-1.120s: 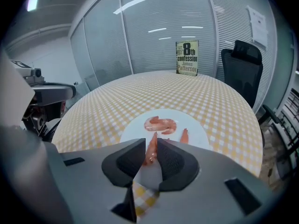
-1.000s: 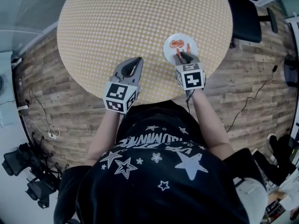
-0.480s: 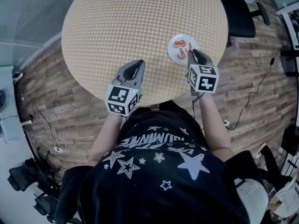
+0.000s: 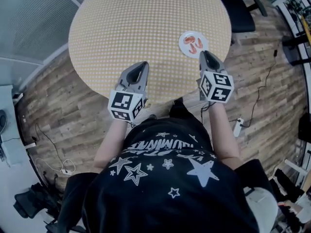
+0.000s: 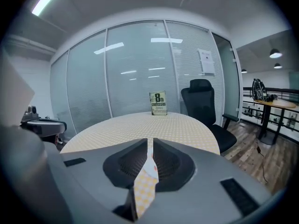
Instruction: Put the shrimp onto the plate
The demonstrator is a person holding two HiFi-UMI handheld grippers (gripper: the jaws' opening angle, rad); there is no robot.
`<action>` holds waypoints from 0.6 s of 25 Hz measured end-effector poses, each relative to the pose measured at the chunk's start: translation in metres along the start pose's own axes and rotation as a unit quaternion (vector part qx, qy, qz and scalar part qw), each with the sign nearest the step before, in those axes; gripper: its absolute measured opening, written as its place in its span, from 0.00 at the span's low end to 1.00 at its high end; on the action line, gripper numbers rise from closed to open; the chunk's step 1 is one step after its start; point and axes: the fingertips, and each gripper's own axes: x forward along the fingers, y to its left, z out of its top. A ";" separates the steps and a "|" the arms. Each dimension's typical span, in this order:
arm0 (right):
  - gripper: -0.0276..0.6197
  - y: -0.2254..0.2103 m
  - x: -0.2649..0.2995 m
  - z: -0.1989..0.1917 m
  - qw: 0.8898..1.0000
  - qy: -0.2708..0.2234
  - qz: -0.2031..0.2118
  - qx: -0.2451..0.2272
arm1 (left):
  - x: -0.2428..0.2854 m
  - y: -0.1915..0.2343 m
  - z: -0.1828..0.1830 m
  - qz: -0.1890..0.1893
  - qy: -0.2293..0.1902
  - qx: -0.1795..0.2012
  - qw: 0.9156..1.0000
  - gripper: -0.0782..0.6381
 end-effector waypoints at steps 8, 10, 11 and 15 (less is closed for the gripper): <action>0.12 0.045 -0.070 -0.019 0.999 -0.011 -0.021 0.031 | -0.047 -0.013 0.007 -0.049 -0.030 0.021 0.998 0.12; 0.12 0.056 -0.091 -0.023 0.998 -0.020 -0.029 0.056 | -0.060 -0.017 0.006 -0.060 -0.038 0.037 0.997 0.12; 0.12 0.060 -0.101 -0.025 0.997 -0.025 -0.034 0.063 | -0.066 -0.020 0.006 -0.067 -0.042 0.041 0.996 0.12; 0.12 0.080 -0.131 -0.030 0.995 -0.048 -0.045 0.073 | -0.085 -0.023 0.005 -0.087 -0.049 0.038 0.994 0.12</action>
